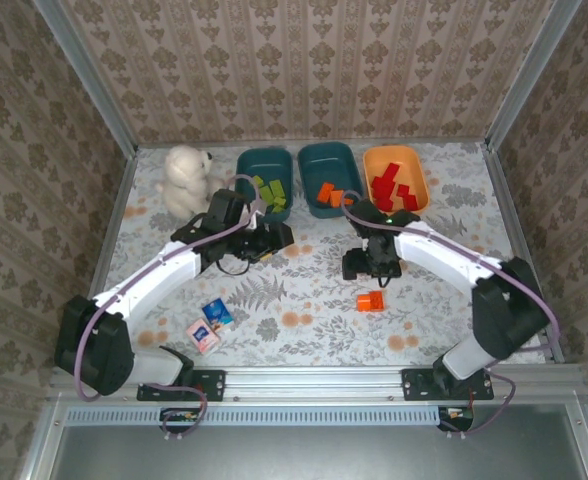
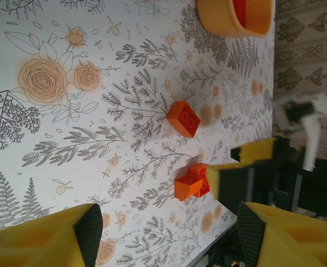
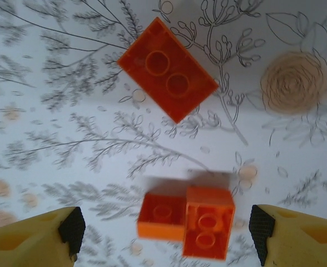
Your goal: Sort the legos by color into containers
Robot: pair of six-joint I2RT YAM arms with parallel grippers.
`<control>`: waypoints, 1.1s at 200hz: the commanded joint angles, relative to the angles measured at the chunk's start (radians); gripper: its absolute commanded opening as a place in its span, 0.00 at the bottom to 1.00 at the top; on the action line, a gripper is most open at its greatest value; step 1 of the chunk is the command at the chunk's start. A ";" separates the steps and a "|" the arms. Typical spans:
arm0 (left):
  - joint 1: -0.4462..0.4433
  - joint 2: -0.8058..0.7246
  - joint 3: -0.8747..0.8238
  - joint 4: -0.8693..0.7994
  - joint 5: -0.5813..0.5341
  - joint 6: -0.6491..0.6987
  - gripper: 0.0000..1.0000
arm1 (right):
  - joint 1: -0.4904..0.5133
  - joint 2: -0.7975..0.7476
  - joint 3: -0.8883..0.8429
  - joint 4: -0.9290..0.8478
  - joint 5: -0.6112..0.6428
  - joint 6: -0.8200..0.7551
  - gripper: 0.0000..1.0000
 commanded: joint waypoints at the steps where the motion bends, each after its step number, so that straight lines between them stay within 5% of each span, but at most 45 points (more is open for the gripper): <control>1: 0.005 -0.044 -0.001 -0.025 -0.015 0.009 0.68 | -0.007 0.080 0.061 -0.012 0.071 -0.141 0.81; 52: 0.005 -0.096 -0.030 -0.020 -0.034 -0.022 0.68 | -0.025 0.283 0.199 0.000 0.136 -0.256 0.77; 103: 0.005 -0.110 -0.024 -0.027 -0.040 -0.033 0.68 | -0.076 0.368 0.261 0.002 0.118 -0.298 0.55; 145: 0.005 -0.100 -0.019 -0.021 -0.035 -0.034 0.68 | -0.080 0.366 0.255 -0.004 0.100 -0.281 0.40; 220: 0.003 -0.078 -0.012 0.007 -0.031 -0.043 0.68 | -0.093 0.232 0.230 0.000 0.059 -0.179 0.28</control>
